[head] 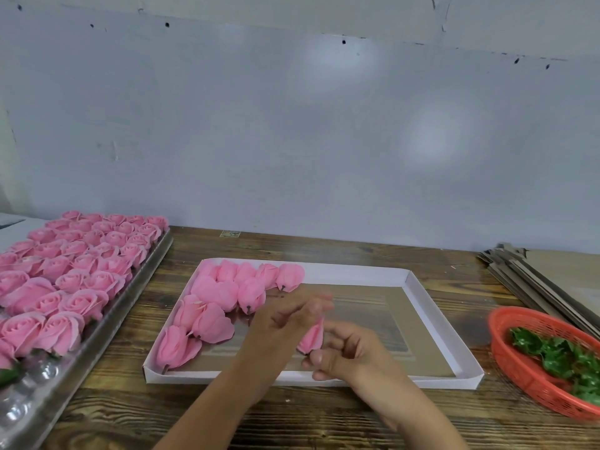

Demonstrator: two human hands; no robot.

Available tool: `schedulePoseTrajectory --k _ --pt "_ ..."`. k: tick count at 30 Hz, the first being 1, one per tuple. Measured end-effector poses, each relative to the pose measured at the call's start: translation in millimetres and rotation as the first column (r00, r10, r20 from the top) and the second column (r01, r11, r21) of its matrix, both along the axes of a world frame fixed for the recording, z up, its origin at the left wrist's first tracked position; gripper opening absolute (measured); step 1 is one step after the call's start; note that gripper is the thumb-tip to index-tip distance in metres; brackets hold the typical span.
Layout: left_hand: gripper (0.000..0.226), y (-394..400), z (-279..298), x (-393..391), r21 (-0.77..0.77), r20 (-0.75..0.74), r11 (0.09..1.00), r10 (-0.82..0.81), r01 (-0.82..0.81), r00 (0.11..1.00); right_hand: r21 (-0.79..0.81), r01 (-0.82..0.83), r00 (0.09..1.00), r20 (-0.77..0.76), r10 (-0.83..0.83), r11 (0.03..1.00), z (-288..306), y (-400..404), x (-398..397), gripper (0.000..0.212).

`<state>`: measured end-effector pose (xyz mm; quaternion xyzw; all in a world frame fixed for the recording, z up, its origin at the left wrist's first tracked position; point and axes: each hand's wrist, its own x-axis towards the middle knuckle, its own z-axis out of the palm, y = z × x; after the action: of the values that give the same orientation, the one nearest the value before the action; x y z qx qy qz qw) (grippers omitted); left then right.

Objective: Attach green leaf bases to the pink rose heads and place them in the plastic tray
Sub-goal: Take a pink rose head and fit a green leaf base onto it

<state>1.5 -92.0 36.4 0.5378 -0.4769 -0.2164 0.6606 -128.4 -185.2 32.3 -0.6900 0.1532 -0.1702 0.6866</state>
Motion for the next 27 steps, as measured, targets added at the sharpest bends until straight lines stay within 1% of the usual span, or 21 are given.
schedulePoseTrajectory --k 4,6,8,10,11,13,14,15,17,19,20,22,24,27 --pt "0.019 -1 -4 0 0.009 0.054 1.000 -0.019 0.018 0.998 -0.036 -0.018 1.000 0.009 0.018 0.999 -1 2 1 0.025" --pt "0.021 -1 -5 0 0.059 0.084 0.998 -0.044 0.039 0.995 -0.051 -0.015 0.999 0.035 0.016 0.999 -1 1 0 0.024" --pt "0.034 -1 -7 0 0.146 0.094 0.987 -0.078 0.064 0.993 -0.065 -0.005 0.999 0.052 0.008 0.998 -2 1 0 0.025" --pt "0.053 -1 -10 1 0.209 0.076 0.974 -0.110 0.092 0.991 -0.075 0.003 0.997 0.071 0.003 0.997 -3 -1 1 0.035" --pt "0.065 -1 -10 2 0.217 0.047 0.969 -0.131 0.118 0.990 -0.083 0.002 0.996 0.091 0.005 0.997 -3 -2 2 0.038" --pt "0.087 -1 -8 2 0.190 -0.017 0.967 -0.168 0.168 0.986 -0.085 0.005 0.990 0.138 0.007 0.996 -2 -3 1 0.037" --pt "0.091 1 -5 2 0.161 -0.042 0.973 -0.159 0.163 0.986 -0.082 0.013 0.990 0.144 -0.001 0.997 -1 -3 1 0.036" --pt "0.088 2 -2 2 0.124 -0.060 0.983 -0.130 0.136 0.990 -0.086 0.025 0.990 0.137 -0.013 0.996 -2 -3 1 0.035" --pt "0.074 5 3 2 0.040 -0.075 0.997 -0.057 0.060 0.996 -0.104 0.038 0.993 0.115 -0.026 0.994 -4 -3 2 0.032" --pt "0.052 5 5 3 -0.008 -0.085 1.000 -0.018 0.017 0.996 -0.120 0.022 0.995 0.095 -0.011 0.992 -6 -1 4 0.028" --pt "0.039 4 5 2 -0.006 -0.085 1.000 -0.016 0.016 0.996 -0.131 0.012 0.996 0.084 0.000 0.991 -7 0 5 0.026" --pt "0.026 2 3 -1 0.017 -0.064 1.000 -0.012 0.013 0.998 -0.159 0.002 0.998 0.067 0.009 0.987 -8 -1 5 0.022" --pt "0.018 1 0 -4 0.036 -0.031 0.999 -0.020 0.021 0.999 -0.172 0.003 0.998 0.064 0.008 0.985 -8 -1 4 0.024" --pt "0.015 2 0 -6 0.071 -0.013 0.995 -0.065 0.065 0.998 -0.170 -0.013 0.997 0.078 0.027 0.985 -7 0 4 0.022"
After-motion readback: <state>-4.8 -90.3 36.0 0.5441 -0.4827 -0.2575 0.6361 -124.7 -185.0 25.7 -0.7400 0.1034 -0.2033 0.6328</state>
